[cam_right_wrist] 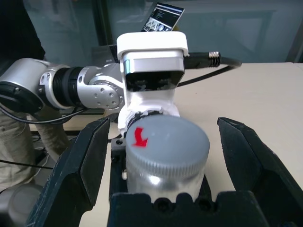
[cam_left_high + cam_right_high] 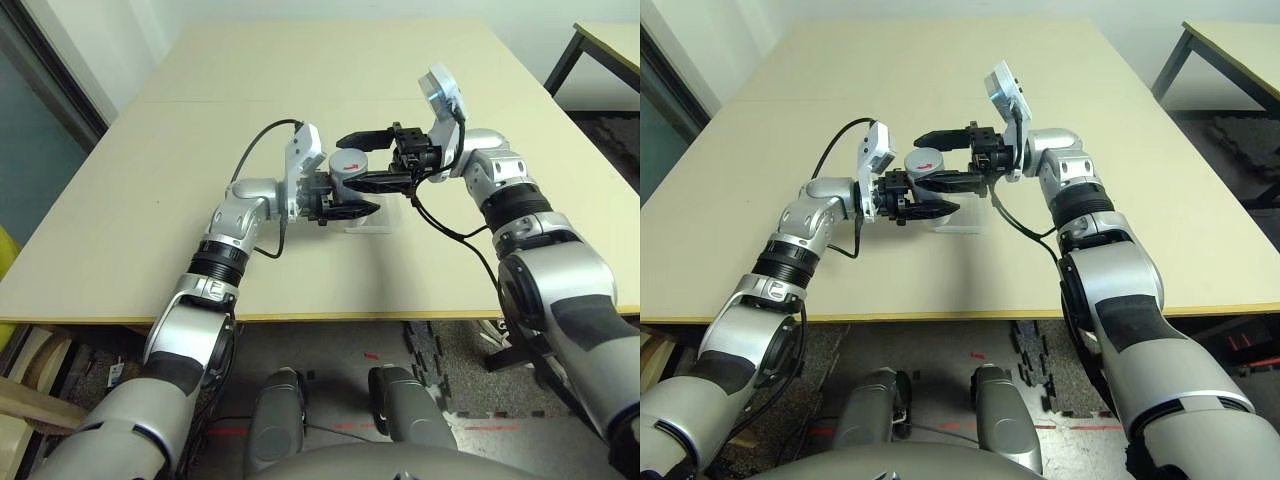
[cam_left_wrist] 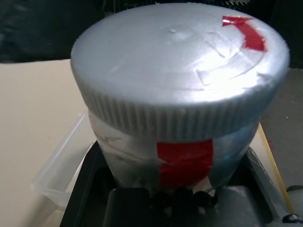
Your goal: Pour the medicine from the bottle into the box.
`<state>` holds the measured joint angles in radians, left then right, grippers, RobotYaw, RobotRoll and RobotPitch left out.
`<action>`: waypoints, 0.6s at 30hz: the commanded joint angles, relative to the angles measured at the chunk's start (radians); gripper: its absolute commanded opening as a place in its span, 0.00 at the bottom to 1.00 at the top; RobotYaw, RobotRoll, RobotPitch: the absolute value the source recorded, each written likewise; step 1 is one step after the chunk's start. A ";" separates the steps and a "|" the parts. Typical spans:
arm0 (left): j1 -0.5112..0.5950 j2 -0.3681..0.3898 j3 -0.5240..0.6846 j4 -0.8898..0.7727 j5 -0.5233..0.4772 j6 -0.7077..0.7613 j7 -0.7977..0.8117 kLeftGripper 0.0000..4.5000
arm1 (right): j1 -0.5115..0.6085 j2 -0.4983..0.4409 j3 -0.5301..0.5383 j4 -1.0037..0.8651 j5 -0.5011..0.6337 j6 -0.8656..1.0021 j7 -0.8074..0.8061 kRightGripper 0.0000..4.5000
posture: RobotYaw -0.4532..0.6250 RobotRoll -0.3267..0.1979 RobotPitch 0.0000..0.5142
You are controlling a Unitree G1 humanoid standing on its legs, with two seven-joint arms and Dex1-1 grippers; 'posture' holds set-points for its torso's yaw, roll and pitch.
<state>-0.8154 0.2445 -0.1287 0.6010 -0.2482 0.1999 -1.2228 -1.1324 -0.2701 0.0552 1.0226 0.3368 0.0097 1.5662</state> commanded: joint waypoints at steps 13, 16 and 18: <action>-0.014 0.000 -0.010 -0.026 0.000 0.014 -0.008 0.60 | -0.018 0.013 -0.035 0.056 -0.077 -0.055 -0.104 1.00 | 0.26 0.62 0.14; -0.011 -0.001 -0.011 -0.029 -0.001 0.016 -0.010 0.60 | -0.023 0.006 -0.052 0.068 -0.075 -0.040 -0.113 1.00 | 0.26 0.62 0.15; -0.010 -0.001 -0.011 -0.028 -0.002 0.015 -0.012 0.60 | -0.026 0.002 -0.059 0.073 -0.074 -0.031 -0.114 1.00 | 0.26 0.62 0.15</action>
<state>-0.8184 0.2445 -0.1289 0.6003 -0.2485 0.2173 -1.2162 -1.1417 -0.2510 0.0265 1.0727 0.2729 -0.0325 1.4912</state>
